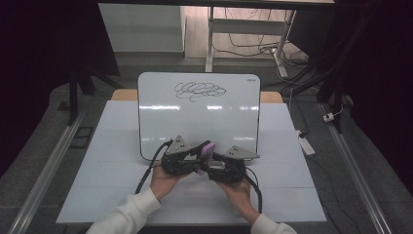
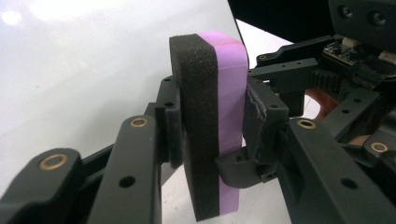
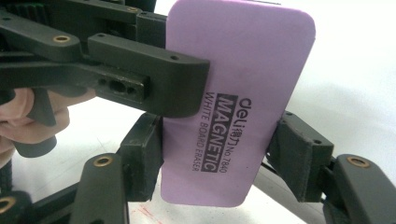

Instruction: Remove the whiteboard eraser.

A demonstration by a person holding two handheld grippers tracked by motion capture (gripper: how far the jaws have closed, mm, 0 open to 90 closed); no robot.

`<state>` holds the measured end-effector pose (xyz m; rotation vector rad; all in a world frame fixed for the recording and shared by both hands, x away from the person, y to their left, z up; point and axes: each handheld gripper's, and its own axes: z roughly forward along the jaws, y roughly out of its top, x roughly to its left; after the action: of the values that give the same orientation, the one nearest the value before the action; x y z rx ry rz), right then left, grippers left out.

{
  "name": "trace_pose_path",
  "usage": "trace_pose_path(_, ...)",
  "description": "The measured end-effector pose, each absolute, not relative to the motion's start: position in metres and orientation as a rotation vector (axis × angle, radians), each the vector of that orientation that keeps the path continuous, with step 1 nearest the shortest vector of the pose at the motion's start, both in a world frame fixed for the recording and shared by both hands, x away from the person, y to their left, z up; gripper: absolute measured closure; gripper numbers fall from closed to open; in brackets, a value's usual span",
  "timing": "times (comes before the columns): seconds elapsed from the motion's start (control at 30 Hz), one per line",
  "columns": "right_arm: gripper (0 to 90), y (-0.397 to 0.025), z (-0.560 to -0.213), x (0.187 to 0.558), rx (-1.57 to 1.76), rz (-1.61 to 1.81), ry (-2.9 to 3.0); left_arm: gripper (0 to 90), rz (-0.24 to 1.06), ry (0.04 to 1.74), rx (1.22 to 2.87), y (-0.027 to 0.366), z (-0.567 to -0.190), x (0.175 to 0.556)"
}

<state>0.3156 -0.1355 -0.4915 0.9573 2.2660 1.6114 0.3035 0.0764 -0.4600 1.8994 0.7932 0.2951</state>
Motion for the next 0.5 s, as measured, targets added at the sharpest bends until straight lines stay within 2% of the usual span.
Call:
trace_pose_path(0.17,39.7,-0.137,-0.487,0.315,0.896,1.586,2.268,58.1,0.278,0.783,1.881,0.080,-0.458,0.303)
trace_pose_path(0.2,39.8,-0.138,-0.486,0.315,0.888,1.580,2.267,54.4,0.276,0.783,1.873,0.081,-0.457,0.303)
trace_pose_path(0.23,39.8,-0.139,-0.485,0.315,0.870,1.573,2.266,45.4,0.274,0.783,1.868,0.083,-0.456,0.303)
trace_pose_path(0.3,40.0,-0.140,-0.484,0.316,0.857,1.569,2.269,38.8,0.260,0.786,1.857,0.088,-0.454,0.303)
trace_pose_path(0.5,40.1,-0.147,-0.481,0.318,0.841,1.550,2.257,33.2,0.278,0.815,1.856,0.121,-0.449,0.292)
